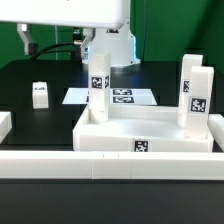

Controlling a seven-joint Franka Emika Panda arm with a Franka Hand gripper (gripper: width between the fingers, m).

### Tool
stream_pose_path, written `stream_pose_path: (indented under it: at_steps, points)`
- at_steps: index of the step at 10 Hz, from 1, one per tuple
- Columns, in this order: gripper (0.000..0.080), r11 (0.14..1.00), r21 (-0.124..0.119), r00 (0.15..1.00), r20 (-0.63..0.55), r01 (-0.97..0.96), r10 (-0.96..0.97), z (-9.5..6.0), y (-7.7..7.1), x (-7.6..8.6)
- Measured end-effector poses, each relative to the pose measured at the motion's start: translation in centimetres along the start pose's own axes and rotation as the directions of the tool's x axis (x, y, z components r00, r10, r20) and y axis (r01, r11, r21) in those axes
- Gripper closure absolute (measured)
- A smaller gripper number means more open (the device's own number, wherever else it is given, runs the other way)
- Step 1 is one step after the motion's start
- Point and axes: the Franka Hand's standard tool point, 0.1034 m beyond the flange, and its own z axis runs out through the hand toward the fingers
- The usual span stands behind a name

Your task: Assemble desk

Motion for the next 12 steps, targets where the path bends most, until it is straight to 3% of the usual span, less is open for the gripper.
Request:
stream_pose_path:
  at_steps: [1, 3, 8, 10, 12]
  points:
    - [0.015, 0.998, -0.018, 0.998, -0.001, 0.065, -0.065, 0.7, 2.2, -1.4]
    - [0.015, 0.996, -0.023, 0.996, 0.017, 0.088, -0.088, 1.9, 5.5, -3.6]
    - [0.015, 0.996, -0.008, 0.995, 0.048, 0.088, -0.088, 2.3, 5.1, -4.0]
    - [0.015, 0.995, 0.035, 0.982, 0.162, 0.095, -0.099, 2.8, 5.4, -5.9]
    - [0.015, 0.995, 0.049, 0.965, 0.247, 0.084, -0.094, 4.0, 5.7, -8.0]
